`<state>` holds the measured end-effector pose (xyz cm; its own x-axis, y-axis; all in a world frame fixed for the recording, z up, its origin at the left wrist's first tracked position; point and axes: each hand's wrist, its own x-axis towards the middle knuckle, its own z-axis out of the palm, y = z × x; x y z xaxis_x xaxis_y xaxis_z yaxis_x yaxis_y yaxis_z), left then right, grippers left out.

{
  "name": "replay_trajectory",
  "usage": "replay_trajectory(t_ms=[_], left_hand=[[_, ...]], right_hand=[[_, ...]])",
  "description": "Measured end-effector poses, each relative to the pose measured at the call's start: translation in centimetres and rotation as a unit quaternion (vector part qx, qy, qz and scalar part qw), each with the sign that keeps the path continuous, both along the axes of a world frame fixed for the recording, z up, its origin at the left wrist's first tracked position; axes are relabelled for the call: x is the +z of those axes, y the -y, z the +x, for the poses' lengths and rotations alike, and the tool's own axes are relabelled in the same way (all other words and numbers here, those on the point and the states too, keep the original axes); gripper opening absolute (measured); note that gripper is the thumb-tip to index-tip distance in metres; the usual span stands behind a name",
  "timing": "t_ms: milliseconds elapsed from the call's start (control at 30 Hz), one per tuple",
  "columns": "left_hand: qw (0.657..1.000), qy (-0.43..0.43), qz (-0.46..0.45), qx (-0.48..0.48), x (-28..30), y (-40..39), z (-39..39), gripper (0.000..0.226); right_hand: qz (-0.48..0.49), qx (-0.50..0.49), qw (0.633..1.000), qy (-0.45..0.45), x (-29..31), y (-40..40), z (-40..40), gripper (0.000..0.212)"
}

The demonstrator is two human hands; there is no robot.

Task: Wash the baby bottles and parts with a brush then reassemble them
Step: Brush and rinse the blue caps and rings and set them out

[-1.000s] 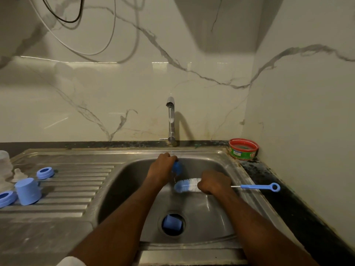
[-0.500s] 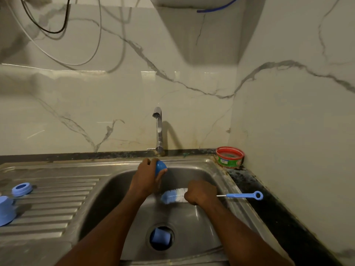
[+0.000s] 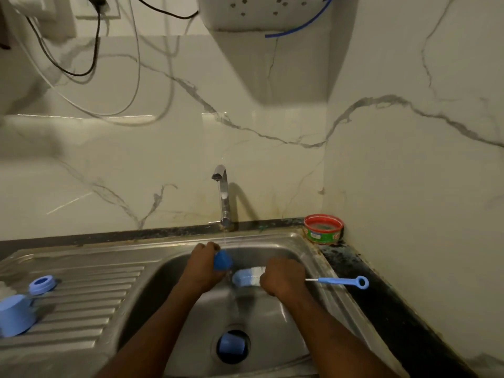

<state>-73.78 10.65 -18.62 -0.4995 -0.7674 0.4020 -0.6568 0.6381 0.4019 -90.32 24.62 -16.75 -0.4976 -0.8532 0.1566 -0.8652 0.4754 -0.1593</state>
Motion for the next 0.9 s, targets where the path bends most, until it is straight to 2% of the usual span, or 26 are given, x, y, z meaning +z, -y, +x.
replay_trajectory(t_ms=[133,233,300,367,500,667,900], left_hand=[[0.989,0.101,-0.108,0.015,1.3,-1.3,1.1,0.055],[0.971,0.208,-0.11,0.033,1.3,-1.5,1.2,0.055],[0.968,0.224,-0.108,0.02,1.1,-1.3,0.9,0.055],[0.978,0.19,-0.081,0.013,0.9,-0.9,0.7,0.053],[0.999,0.044,0.031,0.011,-0.1,-0.3,0.8,0.055],[0.998,-0.027,0.057,0.014,-0.2,0.1,0.2,0.059],[0.999,-0.005,0.039,-0.031,-0.8,0.7,-0.2,0.056]], right_hand=[[-0.002,0.002,0.999,-0.032,0.0,0.2,0.1,0.03],[0.01,-0.001,0.998,-0.059,0.0,0.2,0.0,0.028],[0.011,0.002,0.997,-0.074,0.3,0.2,-0.3,0.025],[0.004,0.003,0.997,-0.082,0.9,0.0,-0.4,0.024],[-0.036,-0.007,0.995,-0.093,2.3,-0.7,0.0,0.022],[-0.097,-0.01,0.99,-0.101,4.2,-1.3,-0.6,0.03],[-0.112,0.028,0.987,-0.113,3.7,-1.3,-1.1,0.038]])
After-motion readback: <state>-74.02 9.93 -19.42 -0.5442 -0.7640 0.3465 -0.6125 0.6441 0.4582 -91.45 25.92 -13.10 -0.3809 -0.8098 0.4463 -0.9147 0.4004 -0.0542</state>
